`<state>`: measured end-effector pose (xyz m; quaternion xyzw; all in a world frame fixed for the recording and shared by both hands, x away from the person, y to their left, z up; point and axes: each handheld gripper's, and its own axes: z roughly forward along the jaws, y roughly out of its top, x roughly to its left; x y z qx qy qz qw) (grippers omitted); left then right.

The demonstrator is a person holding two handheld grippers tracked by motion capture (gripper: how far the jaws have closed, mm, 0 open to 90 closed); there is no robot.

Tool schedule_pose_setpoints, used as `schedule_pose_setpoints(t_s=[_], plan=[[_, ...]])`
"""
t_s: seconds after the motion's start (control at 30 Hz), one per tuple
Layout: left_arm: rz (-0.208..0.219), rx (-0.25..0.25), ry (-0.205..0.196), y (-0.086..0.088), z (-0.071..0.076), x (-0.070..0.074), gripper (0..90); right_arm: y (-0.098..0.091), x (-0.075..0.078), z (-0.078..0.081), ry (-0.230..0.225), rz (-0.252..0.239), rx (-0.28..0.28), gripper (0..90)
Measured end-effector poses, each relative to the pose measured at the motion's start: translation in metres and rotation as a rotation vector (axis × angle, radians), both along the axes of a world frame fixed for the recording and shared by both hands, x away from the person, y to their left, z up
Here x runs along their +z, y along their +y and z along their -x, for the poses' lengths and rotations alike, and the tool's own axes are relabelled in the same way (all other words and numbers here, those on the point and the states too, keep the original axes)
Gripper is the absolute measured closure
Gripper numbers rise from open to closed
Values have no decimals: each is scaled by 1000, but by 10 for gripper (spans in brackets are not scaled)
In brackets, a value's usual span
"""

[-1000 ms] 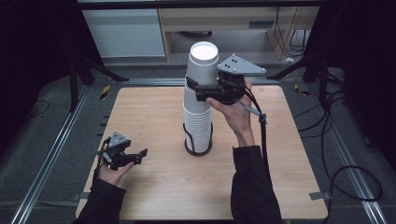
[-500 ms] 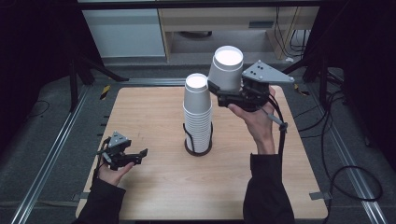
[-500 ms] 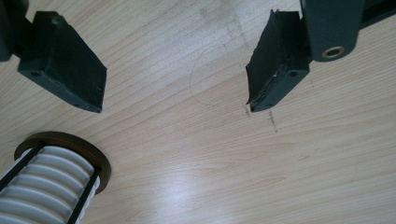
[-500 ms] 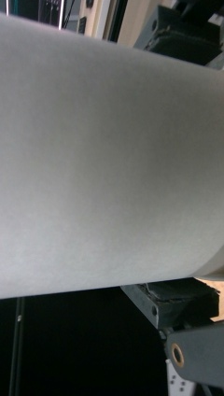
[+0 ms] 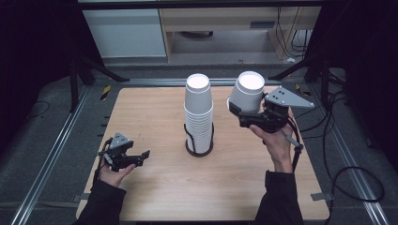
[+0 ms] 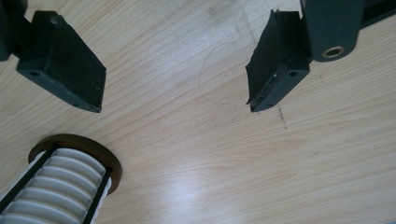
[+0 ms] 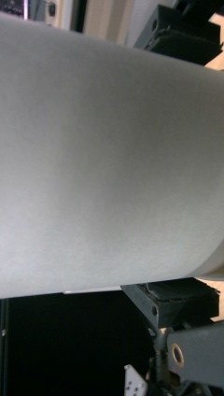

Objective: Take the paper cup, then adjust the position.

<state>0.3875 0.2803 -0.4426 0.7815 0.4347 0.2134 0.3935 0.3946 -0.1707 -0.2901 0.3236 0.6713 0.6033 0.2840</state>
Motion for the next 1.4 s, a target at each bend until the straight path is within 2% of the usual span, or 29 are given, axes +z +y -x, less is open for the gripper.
schedule_pose_setpoints(t_s=[0.03, 0.07, 0.17, 0.5, 0.63, 0.73, 1.1, 1.2, 1.3, 1.4], plan=[[0, 0, 0, 0, 0, 0, 192, 0, 0, 0, 0, 0, 0, 141], [2, -2, -1, 0, 0, 1, 193, -5, -10, 1, 15, 5, -5, 141], [2, -7, -2, -1, 1, 1, 191, -9, -19, 1, 34, 8, -12, 141], [3, -31, 2, -5, 1, 1, 186, -17, -45, 7, 82, 49, 2, 141], [8, -41, -5, -7, 2, 3, 183, -15, -58, 9, 113, 81, 30, 141], [5, -52, -4, -8, 3, 4, 181, -12, -66, 11, 119, 105, 50, 140], [10, -110, 2, -16, 6, 9, 171, -6, -90, 19, 161, 152, 102, 139], [6, -143, 13, -22, 8, 11, 168, 0, -100, 22, 180, 182, 134, 139], [7, -160, 14, -24, 9, 12, 169, 4, -104, 23, 189, 200, 154, 139], [2, -182, 18, -28, 10, 12, 168, 11, -111, 25, 195, 220, 204, 139]])
